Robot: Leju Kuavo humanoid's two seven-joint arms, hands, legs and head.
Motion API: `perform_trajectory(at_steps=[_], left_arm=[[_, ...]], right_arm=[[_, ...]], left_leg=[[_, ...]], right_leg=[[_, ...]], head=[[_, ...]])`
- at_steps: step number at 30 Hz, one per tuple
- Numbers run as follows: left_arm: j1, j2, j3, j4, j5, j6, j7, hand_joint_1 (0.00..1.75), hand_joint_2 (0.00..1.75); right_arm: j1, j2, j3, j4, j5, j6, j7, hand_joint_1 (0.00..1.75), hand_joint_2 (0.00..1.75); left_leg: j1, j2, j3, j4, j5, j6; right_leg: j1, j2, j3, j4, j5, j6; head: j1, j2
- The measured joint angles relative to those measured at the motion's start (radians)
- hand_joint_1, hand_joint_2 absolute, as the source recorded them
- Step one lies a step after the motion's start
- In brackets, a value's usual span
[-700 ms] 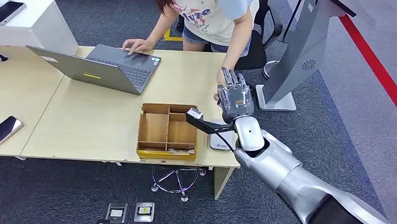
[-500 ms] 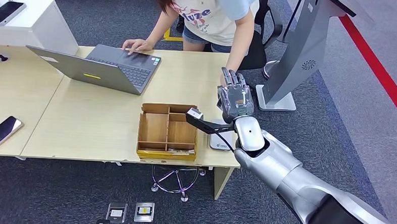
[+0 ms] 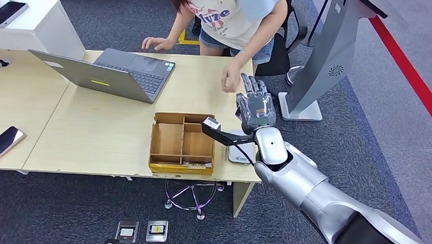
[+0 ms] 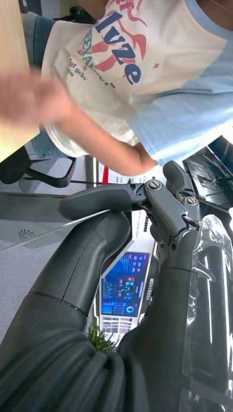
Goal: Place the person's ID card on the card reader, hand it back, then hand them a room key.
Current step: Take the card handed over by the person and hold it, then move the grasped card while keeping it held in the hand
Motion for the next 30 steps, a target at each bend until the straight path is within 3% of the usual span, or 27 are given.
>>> perform_trajectory(at_steps=[21,30], left_arm=[[0.0,0.0,0.0,0.0,-0.011,0.002,0.0,0.0,1.75],[0.002,0.0,0.008,0.0,-0.011,0.006,0.0,0.0,1.75]], right_arm=[[0.015,0.006,-0.002,0.002,-0.077,-0.049,-0.042,1.75,1.75],[0.078,0.043,-0.021,0.033,-0.273,-0.115,-0.149,1.75,1.75]], left_leg=[[0.0,0.0,0.0,0.0,0.0,0.0],[0.0,0.0,0.0,0.0,0.0,0.0]], right_leg=[[0.0,0.0,0.0,0.0,0.0,0.0],[0.0,0.0,0.0,0.0,0.0,0.0]], head=[[0.0,0.0],[0.0,0.0]])
